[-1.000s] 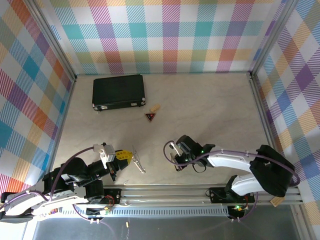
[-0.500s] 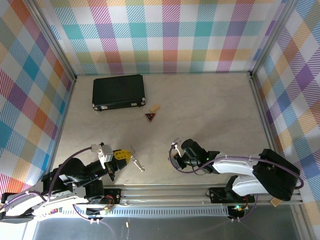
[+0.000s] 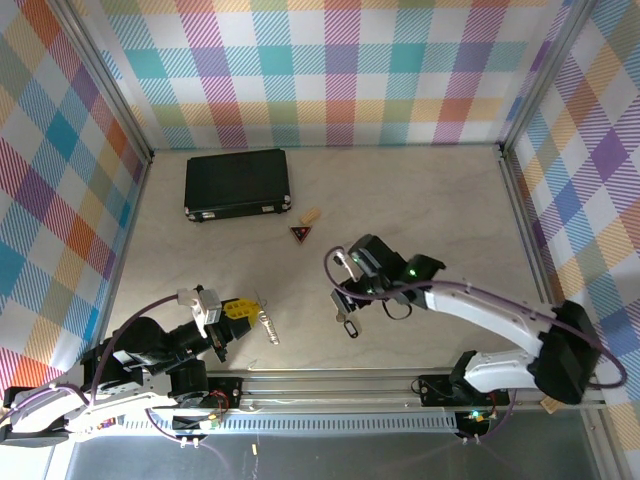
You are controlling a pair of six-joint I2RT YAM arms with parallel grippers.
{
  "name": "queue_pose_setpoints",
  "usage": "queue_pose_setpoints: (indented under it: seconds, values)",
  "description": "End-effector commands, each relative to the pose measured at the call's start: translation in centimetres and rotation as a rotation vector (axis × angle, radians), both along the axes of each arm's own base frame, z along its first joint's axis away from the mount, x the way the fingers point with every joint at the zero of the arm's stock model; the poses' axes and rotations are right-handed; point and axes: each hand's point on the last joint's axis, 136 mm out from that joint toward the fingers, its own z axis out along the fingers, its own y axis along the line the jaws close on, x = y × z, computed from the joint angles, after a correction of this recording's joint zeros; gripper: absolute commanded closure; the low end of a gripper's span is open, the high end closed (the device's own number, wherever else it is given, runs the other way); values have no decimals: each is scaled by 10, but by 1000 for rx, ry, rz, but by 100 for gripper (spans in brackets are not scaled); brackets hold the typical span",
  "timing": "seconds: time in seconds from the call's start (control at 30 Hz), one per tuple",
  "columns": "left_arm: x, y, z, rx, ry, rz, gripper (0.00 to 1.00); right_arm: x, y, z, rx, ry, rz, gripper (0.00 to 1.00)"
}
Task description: Put the keys on the keyring
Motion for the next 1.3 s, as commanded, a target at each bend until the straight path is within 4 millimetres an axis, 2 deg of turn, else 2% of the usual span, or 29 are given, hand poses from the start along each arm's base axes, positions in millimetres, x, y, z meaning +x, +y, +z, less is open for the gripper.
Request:
queue_pose_setpoints:
  seconds: [0.0, 0.2, 0.43, 0.67, 0.93, 1.27]
  values:
    - [4, 10, 12, -43, 1, 41, 100, -23, -24, -27, -226, 157, 92, 36]
    - [25, 46, -1, 21, 74, 240, 100, -25, -15, -55, -363, 273, 171, 42]
    - [23, 61, -3, -35, 85, 254, 100, -28, -6, -76, -478, 292, 194, 48]
    - [19, 55, -2, -43, 82, 221, 100, -34, 3, -90, -550, 282, 207, 53]
    - [17, 56, 0, -51, 83, 208, 100, -31, 7, -98, -592, 260, 206, 64]
    - [16, 54, 0, -54, 83, 199, 100, -30, 7, -109, -635, 247, 219, 69]
